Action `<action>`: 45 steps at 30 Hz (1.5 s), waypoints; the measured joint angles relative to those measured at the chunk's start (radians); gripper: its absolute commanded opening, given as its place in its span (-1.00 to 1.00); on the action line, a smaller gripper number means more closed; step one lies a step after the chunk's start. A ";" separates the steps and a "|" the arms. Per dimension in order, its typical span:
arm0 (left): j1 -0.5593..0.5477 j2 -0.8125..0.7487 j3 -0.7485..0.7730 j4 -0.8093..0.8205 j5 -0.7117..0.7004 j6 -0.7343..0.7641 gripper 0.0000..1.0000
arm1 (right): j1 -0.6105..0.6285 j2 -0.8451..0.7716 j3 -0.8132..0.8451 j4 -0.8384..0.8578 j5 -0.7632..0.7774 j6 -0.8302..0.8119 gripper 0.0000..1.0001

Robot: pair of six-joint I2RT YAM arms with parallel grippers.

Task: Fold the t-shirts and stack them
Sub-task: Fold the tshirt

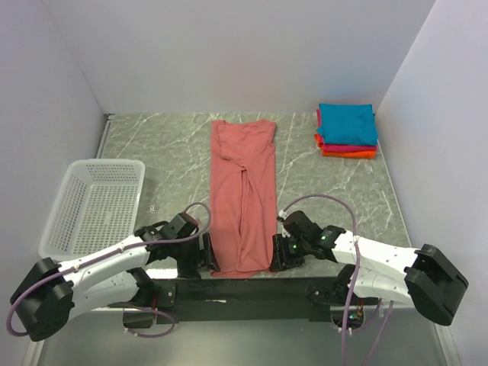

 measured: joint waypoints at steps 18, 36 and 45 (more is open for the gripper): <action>-0.059 0.101 -0.016 0.092 -0.022 -0.085 -0.04 | 0.012 0.021 -0.023 0.069 -0.039 0.060 -0.17; -0.060 0.150 0.127 0.031 -0.132 -0.030 -0.99 | 0.021 0.022 0.056 -0.032 0.043 0.054 -1.00; 0.032 0.155 0.326 0.006 -0.254 0.045 -0.99 | -0.021 0.059 0.304 -0.081 0.209 -0.012 -1.00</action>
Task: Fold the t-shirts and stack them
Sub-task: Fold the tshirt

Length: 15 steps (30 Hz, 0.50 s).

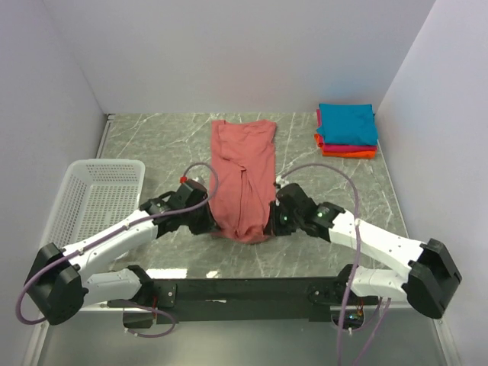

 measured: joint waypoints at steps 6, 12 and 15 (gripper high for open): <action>0.114 0.073 0.085 0.059 -0.041 0.051 -0.99 | -0.077 0.156 0.156 -0.015 0.115 -0.046 -1.00; 0.206 0.225 0.189 0.131 -0.058 0.099 -0.99 | -0.143 0.294 0.319 -0.019 0.180 -0.080 -1.00; 0.230 0.298 0.249 0.150 -0.061 0.126 -0.99 | -0.176 0.339 0.386 -0.024 0.200 -0.095 -1.00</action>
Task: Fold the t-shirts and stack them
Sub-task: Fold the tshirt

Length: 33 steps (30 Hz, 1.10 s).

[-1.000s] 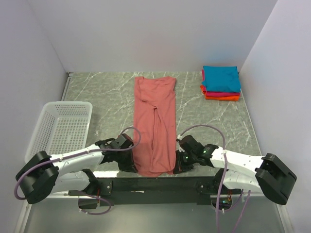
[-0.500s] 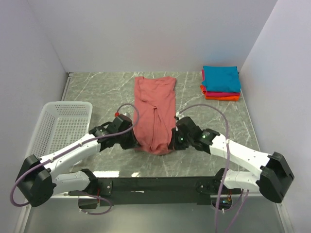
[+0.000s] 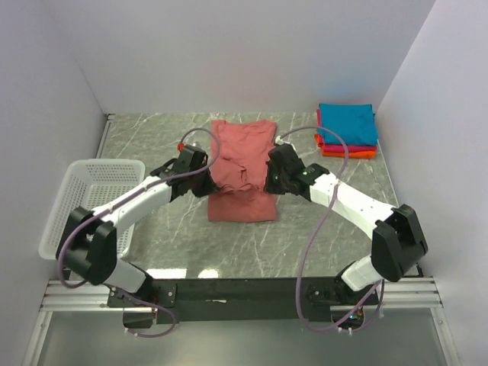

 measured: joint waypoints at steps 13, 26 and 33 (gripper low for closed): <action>0.090 0.225 0.206 0.027 0.018 0.073 -0.99 | -0.106 0.183 0.188 -0.031 -0.019 -0.061 -1.00; 0.137 0.428 0.341 0.019 0.045 0.096 0.09 | -0.176 0.422 0.367 -0.044 -0.094 -0.100 -0.08; 0.163 0.454 0.394 0.018 0.069 0.112 0.99 | -0.191 0.475 0.455 -0.088 -0.104 -0.121 0.27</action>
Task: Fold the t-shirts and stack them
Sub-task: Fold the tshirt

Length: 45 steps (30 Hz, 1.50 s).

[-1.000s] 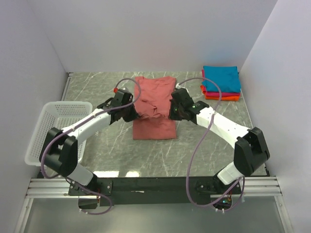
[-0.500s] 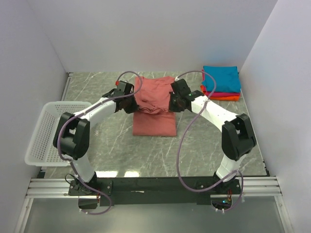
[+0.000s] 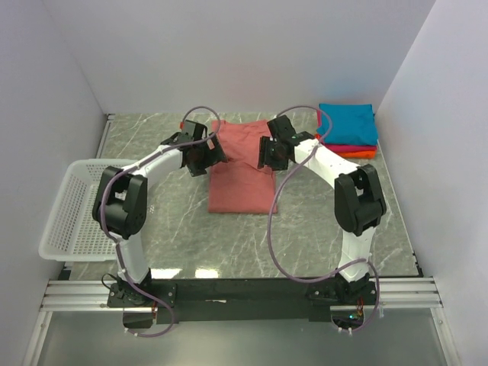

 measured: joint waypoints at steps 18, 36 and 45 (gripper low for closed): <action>-0.061 -0.241 -0.392 0.108 0.126 -0.035 0.99 | 0.002 0.017 -0.113 0.115 -0.164 0.011 0.30; -0.088 -0.196 -0.415 0.132 0.107 -0.039 0.99 | -0.029 0.312 0.350 0.080 0.035 -0.066 0.31; -0.089 -0.221 -0.415 0.108 0.062 -0.039 0.99 | -0.048 0.184 0.204 0.112 0.048 -0.097 0.31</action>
